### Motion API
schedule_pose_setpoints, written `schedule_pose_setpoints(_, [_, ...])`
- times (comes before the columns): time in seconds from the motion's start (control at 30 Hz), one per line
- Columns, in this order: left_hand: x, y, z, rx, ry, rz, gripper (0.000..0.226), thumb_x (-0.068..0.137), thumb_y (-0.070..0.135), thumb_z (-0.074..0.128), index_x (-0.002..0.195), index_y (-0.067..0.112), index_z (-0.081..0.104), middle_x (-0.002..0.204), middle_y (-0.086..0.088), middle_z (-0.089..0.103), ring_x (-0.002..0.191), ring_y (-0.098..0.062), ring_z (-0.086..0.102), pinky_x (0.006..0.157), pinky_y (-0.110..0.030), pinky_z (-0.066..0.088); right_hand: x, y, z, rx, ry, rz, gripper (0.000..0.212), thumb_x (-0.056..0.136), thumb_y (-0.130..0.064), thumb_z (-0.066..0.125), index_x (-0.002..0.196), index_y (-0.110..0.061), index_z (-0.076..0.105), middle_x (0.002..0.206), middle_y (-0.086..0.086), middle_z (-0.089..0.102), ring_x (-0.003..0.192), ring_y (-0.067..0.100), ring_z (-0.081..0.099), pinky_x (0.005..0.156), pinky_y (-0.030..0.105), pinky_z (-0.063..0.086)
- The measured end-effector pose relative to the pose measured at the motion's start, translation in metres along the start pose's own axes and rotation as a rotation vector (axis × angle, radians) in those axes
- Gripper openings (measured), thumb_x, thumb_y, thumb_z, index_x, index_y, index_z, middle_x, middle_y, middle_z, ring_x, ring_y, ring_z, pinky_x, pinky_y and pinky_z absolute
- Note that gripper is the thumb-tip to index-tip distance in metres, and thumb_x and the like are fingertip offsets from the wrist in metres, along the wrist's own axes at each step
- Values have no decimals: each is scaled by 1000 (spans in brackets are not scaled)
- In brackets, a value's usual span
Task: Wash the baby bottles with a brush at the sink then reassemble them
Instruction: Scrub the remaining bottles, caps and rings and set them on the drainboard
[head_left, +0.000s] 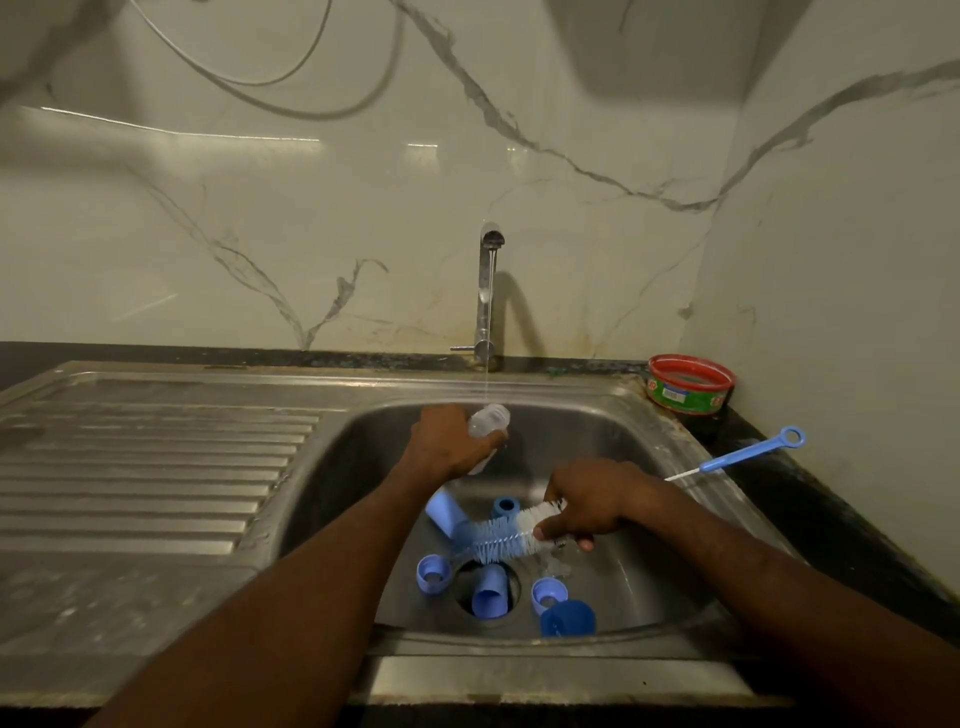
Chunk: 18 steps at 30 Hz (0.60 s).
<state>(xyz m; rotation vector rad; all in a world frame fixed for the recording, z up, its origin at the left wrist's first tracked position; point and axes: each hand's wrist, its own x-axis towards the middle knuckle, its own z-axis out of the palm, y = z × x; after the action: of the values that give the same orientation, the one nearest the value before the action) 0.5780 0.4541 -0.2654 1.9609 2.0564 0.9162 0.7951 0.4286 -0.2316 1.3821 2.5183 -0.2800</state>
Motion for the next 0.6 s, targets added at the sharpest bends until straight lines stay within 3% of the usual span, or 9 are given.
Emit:
schedule_pose_setpoints(0.13, [-4,3,-3,-11,-17,0,41,91,50,69,115,16,64,101,1,65,89,-12,60,82,-30,52,0,0,-1,15,-8,-9,31,94,-54,61,77,-28,65,57,-12,68,58,-2,63,84,30,54])
schedule_pose_setpoints(0.27, [-6,7,-5,-14,-37,-17,26,88,44,74,97,22,65,92,0,69,81,-10,64,80,-32,57,0,1,1,35,-27,-15,29,95,-53,61,86,-26,71,57,-11,67,50,-5,59,75,27,51])
schedule_pose_setpoints(0.6, [-8,2,-1,74,23,-45,36,84,51,76,101,22,63,93,3,66,84,-11,61,76,-29,51,1,-1,1,43,-34,-21,29,95,-53,62,83,-26,67,55,-13,66,55,-3,61,66,25,45])
